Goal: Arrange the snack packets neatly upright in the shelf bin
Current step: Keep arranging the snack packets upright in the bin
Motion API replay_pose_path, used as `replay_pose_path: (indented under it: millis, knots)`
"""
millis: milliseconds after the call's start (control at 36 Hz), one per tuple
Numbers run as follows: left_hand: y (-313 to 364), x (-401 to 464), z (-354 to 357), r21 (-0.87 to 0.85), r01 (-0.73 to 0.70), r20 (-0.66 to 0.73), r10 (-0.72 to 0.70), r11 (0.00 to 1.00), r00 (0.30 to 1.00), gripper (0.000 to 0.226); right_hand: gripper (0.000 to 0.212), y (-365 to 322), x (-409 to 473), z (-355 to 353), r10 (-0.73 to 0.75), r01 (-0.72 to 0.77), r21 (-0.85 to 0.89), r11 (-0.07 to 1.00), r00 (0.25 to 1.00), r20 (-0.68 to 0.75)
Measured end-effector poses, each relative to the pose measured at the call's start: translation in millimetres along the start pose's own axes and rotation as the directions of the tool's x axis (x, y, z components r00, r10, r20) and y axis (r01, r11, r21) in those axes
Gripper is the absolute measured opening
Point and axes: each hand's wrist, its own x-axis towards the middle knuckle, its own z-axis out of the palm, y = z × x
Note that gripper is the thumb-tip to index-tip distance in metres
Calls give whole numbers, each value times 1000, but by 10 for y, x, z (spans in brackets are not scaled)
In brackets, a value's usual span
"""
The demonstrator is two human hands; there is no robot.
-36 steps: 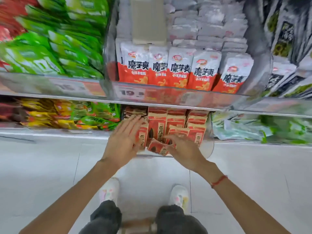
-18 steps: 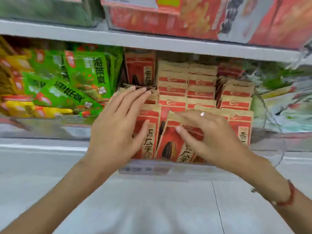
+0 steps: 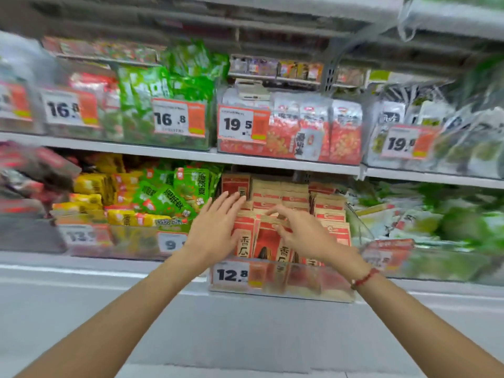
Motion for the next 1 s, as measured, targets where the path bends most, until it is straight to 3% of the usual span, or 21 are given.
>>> replay_pose_path:
  millis: [167,250,333,417,472,528,583,695,750,889,972,1000]
  knots:
    - [214,-278,-280,-361,43,-60,-69,931,996,44,23,-131,-324,30,-87,90,154,984,996,-26]
    - [319,-427,-274,-427,-15,-68,-16,904,998,42,30,-166,-454,18,-110,116,148,982,993,-47]
    - [330,-522,-140,-443,-62,-114,12,894,993,38,31,-140,-501,-66,-113,105,266,958,993,16]
    - [294,-554,11,-424,-88,-184,10,901,983,37,21,-12,-378,-182,-64,58,412,909,998,0]
    - [255,-533,61,-371,-128,-274,23,920,962,42,19,106,-185,-207,-11,33,372,928,998,-63]
    - [213,-476,85,-278,-187,-398,65,942,915,41,21,234,87,-155,5,15,225,974,996,-88]
    - [189,-408,92,-216,-215,-458,96,953,884,38,29,322,374,-26,0,1,45,999,1000,-6]
    - [134,-351,160,-81,-223,-407,172,971,897,44,56,430,819,240,19,41,-313,949,982,186]
    - [97,-361,200,-48,-220,-370,187,974,910,47,56,443,919,295,25,78,-403,912,969,245]
    - [9,-312,248,20,-253,-337,244,967,909,49,31,427,882,213,-46,66,-221,973,994,95]
    - [-79,-220,257,34,-182,-330,183,983,926,75,13,365,727,-6,-39,41,-44,998,997,61]
    - [-101,-190,246,43,-143,-336,149,989,930,74,12,323,646,-73,-41,40,5,999,997,61]
